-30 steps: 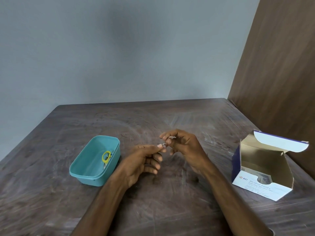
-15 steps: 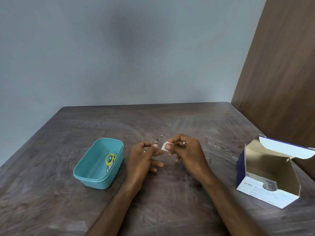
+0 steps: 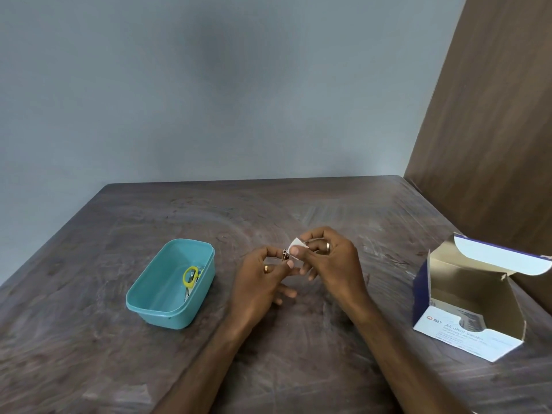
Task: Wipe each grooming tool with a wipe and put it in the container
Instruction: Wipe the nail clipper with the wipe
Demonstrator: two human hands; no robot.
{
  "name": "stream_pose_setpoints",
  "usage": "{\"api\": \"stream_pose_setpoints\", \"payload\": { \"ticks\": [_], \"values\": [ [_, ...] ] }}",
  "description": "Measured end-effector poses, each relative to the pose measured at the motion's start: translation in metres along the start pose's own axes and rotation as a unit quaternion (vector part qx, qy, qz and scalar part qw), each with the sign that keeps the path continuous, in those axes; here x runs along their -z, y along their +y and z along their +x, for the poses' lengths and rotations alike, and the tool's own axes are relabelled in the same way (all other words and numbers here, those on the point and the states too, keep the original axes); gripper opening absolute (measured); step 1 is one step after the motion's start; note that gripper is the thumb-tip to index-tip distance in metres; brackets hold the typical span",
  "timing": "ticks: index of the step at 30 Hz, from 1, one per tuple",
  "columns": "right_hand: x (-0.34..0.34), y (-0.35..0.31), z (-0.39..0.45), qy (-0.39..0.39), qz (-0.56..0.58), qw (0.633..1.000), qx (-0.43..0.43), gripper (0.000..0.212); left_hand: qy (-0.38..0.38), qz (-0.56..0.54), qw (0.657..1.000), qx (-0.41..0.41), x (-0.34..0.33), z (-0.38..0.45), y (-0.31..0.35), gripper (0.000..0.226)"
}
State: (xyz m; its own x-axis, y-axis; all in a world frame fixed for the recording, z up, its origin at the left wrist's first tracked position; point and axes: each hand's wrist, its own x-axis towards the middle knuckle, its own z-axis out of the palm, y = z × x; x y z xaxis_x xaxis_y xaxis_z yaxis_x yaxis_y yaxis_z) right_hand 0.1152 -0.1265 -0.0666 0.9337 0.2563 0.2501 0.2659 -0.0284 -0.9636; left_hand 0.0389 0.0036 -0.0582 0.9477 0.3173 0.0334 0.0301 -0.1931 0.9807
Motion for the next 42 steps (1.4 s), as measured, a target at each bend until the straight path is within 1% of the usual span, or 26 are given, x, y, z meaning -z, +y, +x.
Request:
{"api": "stream_pose_setpoints", "payload": {
  "ticks": [7, 11, 15, 18, 22, 28, 32, 35, 38, 42],
  "values": [
    [0.0014, 0.0028, 0.0014, -0.011, -0.042, 0.999, -0.002, 0.001, 0.012, -0.011, 1.0, -0.005, 0.0033, 0.0047, -0.0021, 0.011],
    [0.0018, 0.0052, 0.0021, -0.023, -0.076, 0.997, 0.01, 0.004, 0.022, -0.017, 1.0, -0.001, 0.0044, 0.005, -0.0015, 0.01],
    [0.0019, 0.0031, 0.0011, -0.018, -0.083, 0.996, 0.016, 0.002, 0.015, -0.013, 1.0, 0.001, 0.0046, 0.0055, -0.0031, 0.012],
    [0.0025, 0.0011, -0.0003, -0.007, -0.071, 0.997, 0.016, 0.01, 0.005, -0.009, 1.0, -0.001, 0.0036, 0.0051, -0.0025, 0.013],
    [0.0016, 0.0019, 0.0005, -0.016, -0.071, 0.997, 0.021, 0.003, 0.01, -0.013, 1.0, -0.001, 0.0048, 0.0066, -0.0038, 0.013],
    [0.003, 0.0059, 0.0024, -0.029, -0.104, 0.994, 0.027, 0.011, 0.013, -0.032, 0.999, 0.007, 0.0062, 0.0089, -0.0053, 0.014],
    [0.0035, 0.0047, 0.0018, -0.018, -0.085, 0.996, 0.027, 0.002, 0.008, -0.037, 0.999, 0.009, 0.0063, 0.0081, -0.0054, 0.013],
    [0.0031, 0.004, 0.0007, -0.01, -0.074, 0.997, 0.019, 0.009, -0.002, -0.031, 0.999, 0.007, 0.0059, 0.0071, -0.0044, 0.014],
    [0.0024, 0.005, 0.0012, -0.017, -0.08, 0.996, 0.027, 0.003, 0.002, -0.032, 0.999, 0.006, 0.006, 0.0074, -0.0038, 0.013],
    [0.0022, 0.0071, 0.003, -0.023, -0.098, 0.994, 0.049, 0.008, 0.008, -0.033, 0.999, 0.009, 0.0075, 0.0077, -0.0031, 0.011]
  ]
}}
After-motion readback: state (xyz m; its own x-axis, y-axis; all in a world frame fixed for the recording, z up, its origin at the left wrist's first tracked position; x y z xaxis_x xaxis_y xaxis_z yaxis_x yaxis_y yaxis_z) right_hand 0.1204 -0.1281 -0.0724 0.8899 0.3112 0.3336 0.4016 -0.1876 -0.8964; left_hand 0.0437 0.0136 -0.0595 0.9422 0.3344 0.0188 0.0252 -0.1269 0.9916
